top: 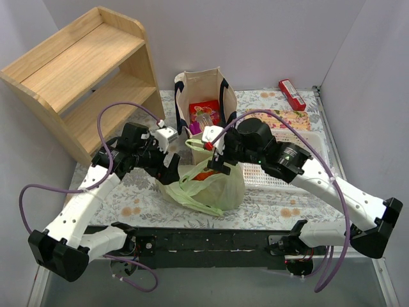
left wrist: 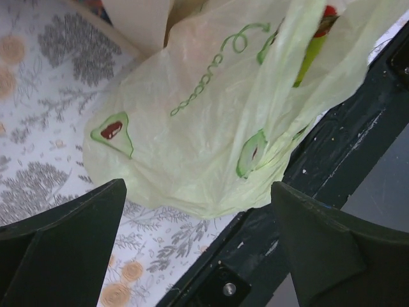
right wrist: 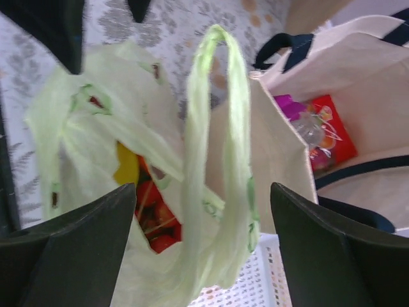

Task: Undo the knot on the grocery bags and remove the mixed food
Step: Untie the takeout bag at the center of the board.

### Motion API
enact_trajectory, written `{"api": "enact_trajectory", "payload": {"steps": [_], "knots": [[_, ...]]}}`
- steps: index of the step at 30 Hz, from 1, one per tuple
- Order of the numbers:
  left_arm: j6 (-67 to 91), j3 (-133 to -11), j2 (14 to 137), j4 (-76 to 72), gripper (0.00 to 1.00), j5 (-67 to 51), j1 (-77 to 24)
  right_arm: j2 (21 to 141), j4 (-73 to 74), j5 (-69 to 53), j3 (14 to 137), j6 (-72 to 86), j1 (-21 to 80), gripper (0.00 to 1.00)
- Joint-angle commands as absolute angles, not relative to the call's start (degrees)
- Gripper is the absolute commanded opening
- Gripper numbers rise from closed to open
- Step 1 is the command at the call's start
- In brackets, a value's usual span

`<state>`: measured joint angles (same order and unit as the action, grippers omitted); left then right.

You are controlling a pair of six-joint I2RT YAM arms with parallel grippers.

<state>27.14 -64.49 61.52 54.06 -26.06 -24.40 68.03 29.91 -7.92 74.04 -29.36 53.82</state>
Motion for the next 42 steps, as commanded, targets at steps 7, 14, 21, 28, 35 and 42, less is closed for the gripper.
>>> {"api": "enact_trajectory", "payload": {"steps": [7, 14, 21, 28, 35, 42], "knots": [[26.02, -61.52, 70.12, 58.26, 0.98, -26.18, -24.61, 74.79, 18.37, 7.66, 77.42, -30.5, 56.69, 0.23], [23.02, -59.69, 73.4, 54.77, 0.67, -34.64, -24.43, 75.06, 23.02, 2.38, 80.94, -29.1, 56.78, 0.01], [14.79, -62.74, 68.57, 60.29, 0.0, -21.64, -23.03, 71.99, 28.03, -1.4, 83.06, -29.62, 56.78, 0.01], [9.76, -74.06, 61.08, 56.16, 0.0, -13.62, -22.94, 69.61, 29.44, 2.17, 84.46, -30.14, 54.76, 0.01], [7.58, -75.95, 58.89, 59.67, 0.0, -19.5, -22.94, 61.8, 33.56, -1.41, 79.37, -30.24, 52.74, 0.01], [1.41, -63.14, 55.38, 66.62, 0.0, -19.35, -22.94, 54.33, 37.18, -0.27, 64.79, -26.46, 49.4, 0.01]]}}
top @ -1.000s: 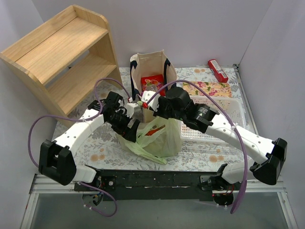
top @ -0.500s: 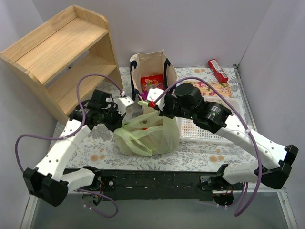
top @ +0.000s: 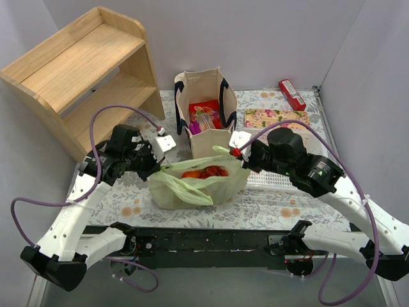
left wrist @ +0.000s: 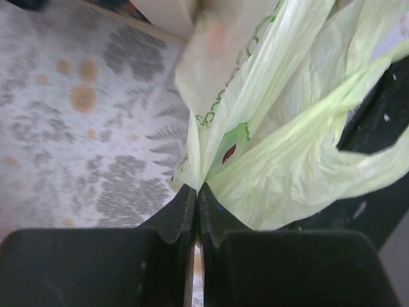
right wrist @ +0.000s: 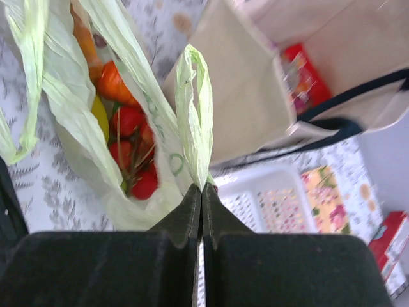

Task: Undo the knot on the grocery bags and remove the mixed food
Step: Untie the takeout bag at the center of the board.

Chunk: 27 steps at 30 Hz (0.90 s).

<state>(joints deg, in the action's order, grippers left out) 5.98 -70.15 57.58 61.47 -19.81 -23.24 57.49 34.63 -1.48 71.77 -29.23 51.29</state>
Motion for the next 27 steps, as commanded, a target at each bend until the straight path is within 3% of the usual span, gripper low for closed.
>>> {"api": "enact_trajectory", "payload": {"steps": [1, 6, 8, 9, 10, 12, 15, 17, 20, 24, 27], "knots": [[0.71, -62.24, 54.33, 67.32, 0.0, -18.2, -22.94, 53.01, 37.61, -0.26, 63.73, -25.93, 48.87, 0.01], [0.26, -62.66, 52.65, 66.97, 0.0, -18.54, -23.03, 51.15, 38.5, 4.57, 62.65, -24.17, 45.7, 0.04], [1.4, -63.89, 53.87, 66.19, 0.0, -21.0, -23.11, 52.38, 37.54, 4.48, 67.81, -25.22, 45.62, 0.27], [2.19, -64.68, 54.49, 66.09, 0.0, -22.22, -23.2, 53.17, 37.09, 4.05, 70.2, -25.49, 45.62, 0.46], [3.68, -65.82, 55.45, 65.66, 0.0, -23.37, -23.29, 55.35, 36.83, 3.09, 72.66, -25.66, 45.62, 0.54], [5.62, -66.97, 58.52, 65.22, 0.0, -26.97, -23.38, 57.73, 37.18, -3.38, 80.98, -26.19, 45.62, 0.63], [9.92, -70.65, 64.06, 66.0, 0.0, -32.16, -23.38, 61.17, 35.69, -13.83, 87.86, -25.5, 45.88, 0.66], [13.09, -73.56, 66.61, 66.01, 0.0, -34.0, -23.38, 62.31, 33.33, -19.57, 88.42, -25.14, 46.49, 0.64], [12.92, -76.63, 67.94, 66.97, 0.0, -33.67, -23.38, 62.32, 30.69, -26.27, 83.78, -24.18, 48.95, 0.52], [10.46, -78.75, 70.05, 68.73, 0.0, -32.34, -23.38, 61.26, 27.51, -33.64, 77.53, -20.83, 51.41, 0.23], [10.19, -78.57, 69.61, 67.59, 0.0, -34.18, -23.38, 62.66, 28.82, -32.53, 76.2, -21.09, 53.79, 0.1]]}}
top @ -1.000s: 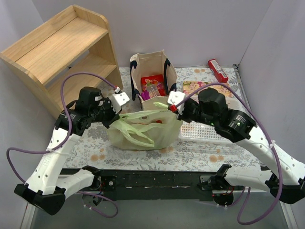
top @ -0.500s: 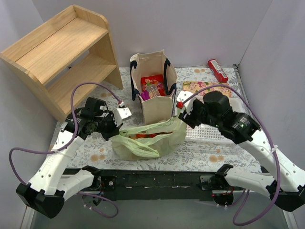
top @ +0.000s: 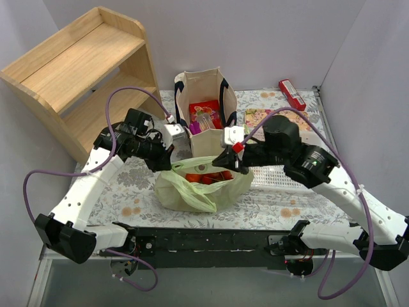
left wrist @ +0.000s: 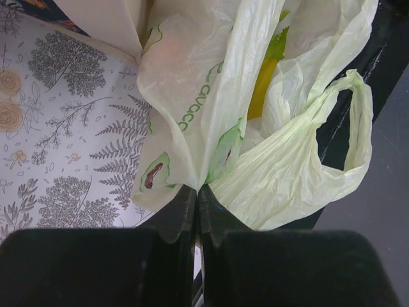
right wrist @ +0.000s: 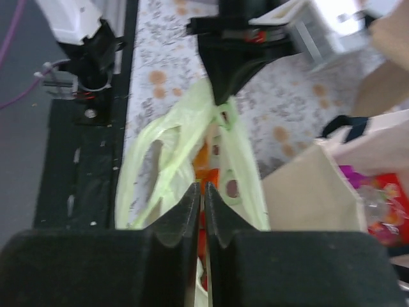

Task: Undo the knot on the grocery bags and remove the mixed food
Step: Untie the takeout bag at the center of the board, then pick up the fake fruit from the takeout bag.

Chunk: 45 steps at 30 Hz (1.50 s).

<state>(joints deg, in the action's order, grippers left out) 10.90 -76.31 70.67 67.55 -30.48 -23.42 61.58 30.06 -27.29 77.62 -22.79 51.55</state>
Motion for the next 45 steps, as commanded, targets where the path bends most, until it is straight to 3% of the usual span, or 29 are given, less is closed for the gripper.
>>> {"api": "enact_trajectory", "payload": {"steps": [1, 4, 10, 14, 16, 22, 28, 34, 39, 45], "knots": [[10.72, -78.49, 69.0, 67.07, 0.0, -36.02, -23.29, 64.75, 31.18, -31.65, 77.16, -21.96, 54.05, 0.08], [12.83, -77.87, 66.29, 65.31, 0.0, -40.67, -23.38, 69.86, 34.79, -28.04, 79.36, -25.83, 55.45, 0.01], [20.12, -74.0, 60.38, 57.83, 0.0, -40.77, -23.29, 74.35, 32.79, -20.93, 73.93, -30.58, 59.67, 0.01], [18.9, -71.82, 58.9, 58.27, 0.0, -41.57, -23.38, 74.71, 21.05, -5.14, 62.87, -33.13, 64.42, 0.01], [18.46, -69.27, 58.1, 57.48, 0.0, -40.52, -23.29, 74.18, 16.89, -3.0, 56.27, -32.7, 66.96, 0.01], [16.36, -65.49, 56.52, 54.76, 0.0, -35.07, -23.29, 72.16, 17.06, -16.6, 47.4, -25.53, 79.8, 0.01], [12.21, -61.0, 53.62, 53.97, 0.0, -32.35, -23.29, 69.18, 15.74, -10.13, 44.56, -29.34, 79.37, 0.01], [13.61, -58.63, 52.47, 53.53, 0.0, -33.92, -23.29, 70.31, 15.82, -2.73, 50.88, -34.8, 68.83, 0.01], [17.22, -58.53, 52.73, 47.2, 0.0, -33.58, -23.29, 73.12, 15.83, -0.36, 53.88, -37.0, 67.24, 0.01], [17.49, -60.38, 54.23, 45.53, 0.0, -33.57, -23.29, 72.42, 6.34, 15.03, 48.69, -42.62, 64.35, 0.01]]}}
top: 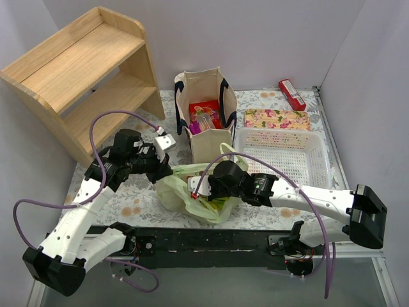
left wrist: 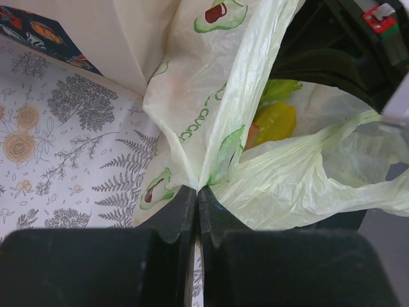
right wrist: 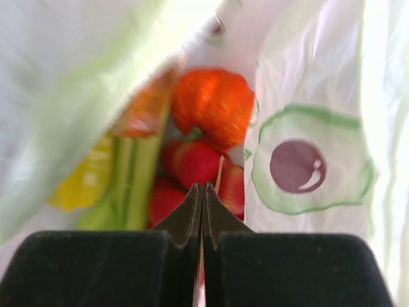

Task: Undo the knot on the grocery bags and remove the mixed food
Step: Pick up the fake fruit from the takeout bag.

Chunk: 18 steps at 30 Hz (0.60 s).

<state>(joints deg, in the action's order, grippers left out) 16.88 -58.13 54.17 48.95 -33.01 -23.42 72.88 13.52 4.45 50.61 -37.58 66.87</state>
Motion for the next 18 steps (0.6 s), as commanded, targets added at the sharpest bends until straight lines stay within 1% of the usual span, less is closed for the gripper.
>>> {"api": "enact_trajectory", "payload": {"steps": [1, 2, 3, 4, 5, 7, 8, 11, 14, 18], "knots": [[17.23, -60.47, 54.23, 45.53, 0.0, -33.75, -23.29, 72.33, 7.02, 14.86, 50.08, -42.37, 63.38, 0.01], [17.14, -60.47, 54.4, 45.61, 0.0, -33.92, -23.29, 72.33, 8.34, 12.85, 51.23, -42.02, 62.5, 0.01], [17.14, -60.38, 54.49, 45.7, 0.0, -34.36, -23.29, 72.42, 10.18, 11.7, 52.02, -41.84, 61.19, 0.04], [17.14, -60.38, 54.67, 45.79, 0.0, -34.63, -23.29, 72.42, 13.59, 10.3, 53.68, -41.57, 60.56, 0.09], [17.23, -60.38, 54.67, 45.79, 0.0, -34.89, -23.29, 72.25, 15.89, 6.72, 54.31, -41.14, 60.21, 0.2], [17.14, -60.21, 54.67, 45.53, 0.0, -35.16, -23.29, 72.16, 22.37, 2.48, 55.8, -40.43, 59.68, 0.31], [17.14, -60.21, 54.67, 45.35, 0.0, -35.33, -23.29, 71.9, 24.33, -2.06, 56.94, -39.73, 59.5, 0.41], [17.14, -60.29, 54.67, 45.09, 0.0, -36.03, -23.29, 71.81, 28.38, -5.79, 57.13, -38.94, 59.5, 0.51], [17.14, -60.12, 55.02, 44.65, 0.0, -36.3, -23.29, 71.81, 29.26, -5.28, 56.17, -38.58, 59.5, 0.55], [17.58, -60.2, 54.93, 44.21, 0.0, -36.21, -23.29, 72.16, 28.04, -0.89, 53.71, -39.37, 59.5, 0.56]]}}
